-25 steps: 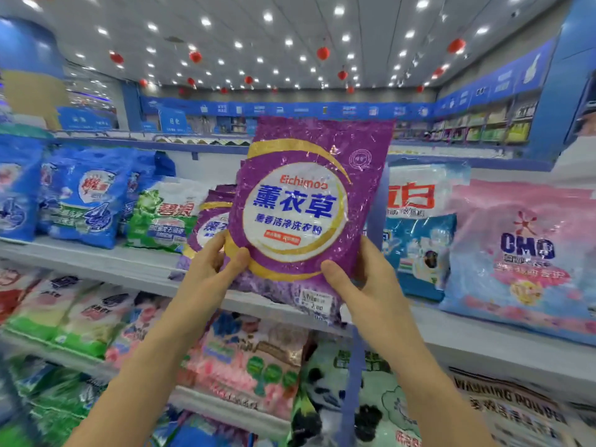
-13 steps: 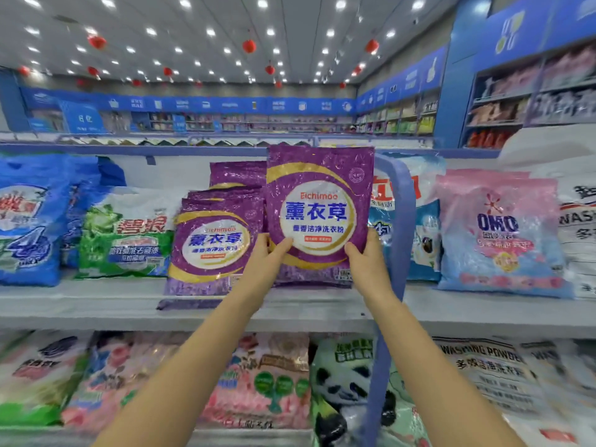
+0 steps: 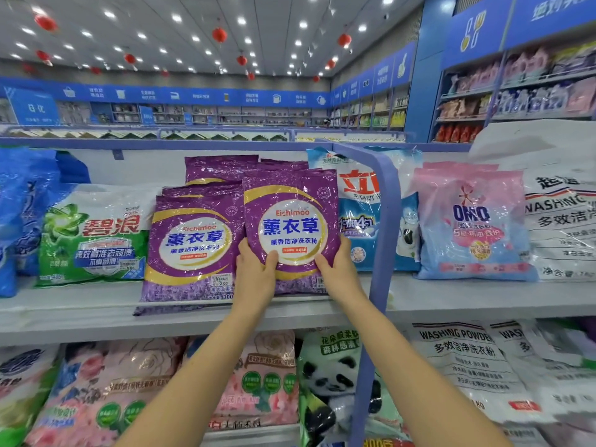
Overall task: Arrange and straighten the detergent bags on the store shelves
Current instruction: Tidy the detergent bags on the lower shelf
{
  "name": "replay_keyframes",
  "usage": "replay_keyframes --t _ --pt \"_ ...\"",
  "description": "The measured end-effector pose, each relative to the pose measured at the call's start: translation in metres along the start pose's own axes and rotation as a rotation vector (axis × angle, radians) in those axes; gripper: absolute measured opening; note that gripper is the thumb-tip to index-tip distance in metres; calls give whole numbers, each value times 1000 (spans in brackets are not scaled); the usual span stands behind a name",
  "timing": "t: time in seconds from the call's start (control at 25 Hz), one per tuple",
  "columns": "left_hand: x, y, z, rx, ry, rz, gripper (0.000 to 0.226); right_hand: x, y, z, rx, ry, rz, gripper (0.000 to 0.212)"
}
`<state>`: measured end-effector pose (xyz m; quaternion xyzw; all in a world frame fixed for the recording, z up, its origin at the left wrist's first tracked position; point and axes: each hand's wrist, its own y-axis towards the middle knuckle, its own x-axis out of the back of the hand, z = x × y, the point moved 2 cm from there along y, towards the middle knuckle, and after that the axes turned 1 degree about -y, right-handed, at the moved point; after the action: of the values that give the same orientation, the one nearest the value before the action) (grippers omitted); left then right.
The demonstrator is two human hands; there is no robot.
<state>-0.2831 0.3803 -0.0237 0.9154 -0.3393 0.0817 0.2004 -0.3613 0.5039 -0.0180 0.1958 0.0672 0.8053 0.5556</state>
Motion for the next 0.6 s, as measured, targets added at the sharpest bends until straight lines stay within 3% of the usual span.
replay_keyframes --t 0.12,0.48,0.6 --pt "1 -7 -7 -94 106 -114 65 7 -8 15 173 -162 -83 62" --pt "-1 -40 -14 -440 387 -244 46 73 -79 26 544 -422 11 29" --pt "-16 -83 -26 -512 209 -244 44 118 -100 0 491 -474 -78 24"
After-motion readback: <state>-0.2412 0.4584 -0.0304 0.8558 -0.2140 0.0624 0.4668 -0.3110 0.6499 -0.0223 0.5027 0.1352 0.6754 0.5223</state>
